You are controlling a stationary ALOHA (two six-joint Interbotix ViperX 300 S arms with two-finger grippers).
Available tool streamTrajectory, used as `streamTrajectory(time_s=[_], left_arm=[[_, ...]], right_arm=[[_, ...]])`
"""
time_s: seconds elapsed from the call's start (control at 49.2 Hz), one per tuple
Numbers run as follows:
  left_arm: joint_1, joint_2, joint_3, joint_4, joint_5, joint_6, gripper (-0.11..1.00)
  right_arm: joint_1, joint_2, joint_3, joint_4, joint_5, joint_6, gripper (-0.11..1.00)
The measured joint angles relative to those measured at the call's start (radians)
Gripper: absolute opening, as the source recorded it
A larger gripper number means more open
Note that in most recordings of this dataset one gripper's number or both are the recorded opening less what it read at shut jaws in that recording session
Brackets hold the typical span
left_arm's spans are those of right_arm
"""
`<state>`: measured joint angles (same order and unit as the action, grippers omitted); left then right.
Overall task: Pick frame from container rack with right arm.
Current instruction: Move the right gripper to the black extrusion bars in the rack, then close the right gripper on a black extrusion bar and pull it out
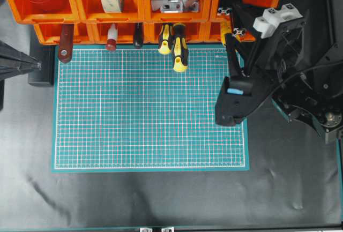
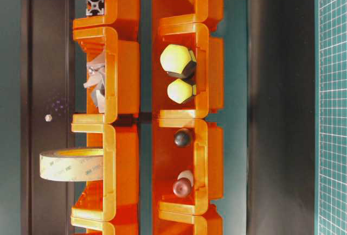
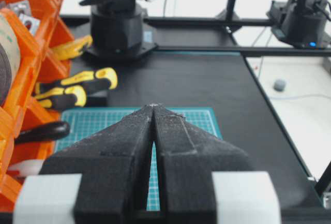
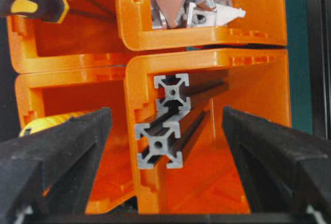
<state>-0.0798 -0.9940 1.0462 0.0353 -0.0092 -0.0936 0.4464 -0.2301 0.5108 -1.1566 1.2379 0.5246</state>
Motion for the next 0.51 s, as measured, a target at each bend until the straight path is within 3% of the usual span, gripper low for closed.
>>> streamTrajectory(time_s=[0.142, 0.325, 0.509], left_arm=[[0.0, 0.0, 0.0, 0.0, 0.0, 0.002, 0.0], [-0.002, -0.002, 0.0, 0.0, 0.0, 0.0, 0.0], [0.0, -0.005, 0.0, 0.0, 0.0, 0.0, 0.0]], right_arm=[[0.002, 0.002, 0.0, 0.018, -0.002, -0.002, 0.66], [0.0, 0.0, 0.0, 0.046, 0.0, -0.003, 0.29], [0.005, 0.0, -0.005, 0.048, 0.014, -0.006, 0.29]])
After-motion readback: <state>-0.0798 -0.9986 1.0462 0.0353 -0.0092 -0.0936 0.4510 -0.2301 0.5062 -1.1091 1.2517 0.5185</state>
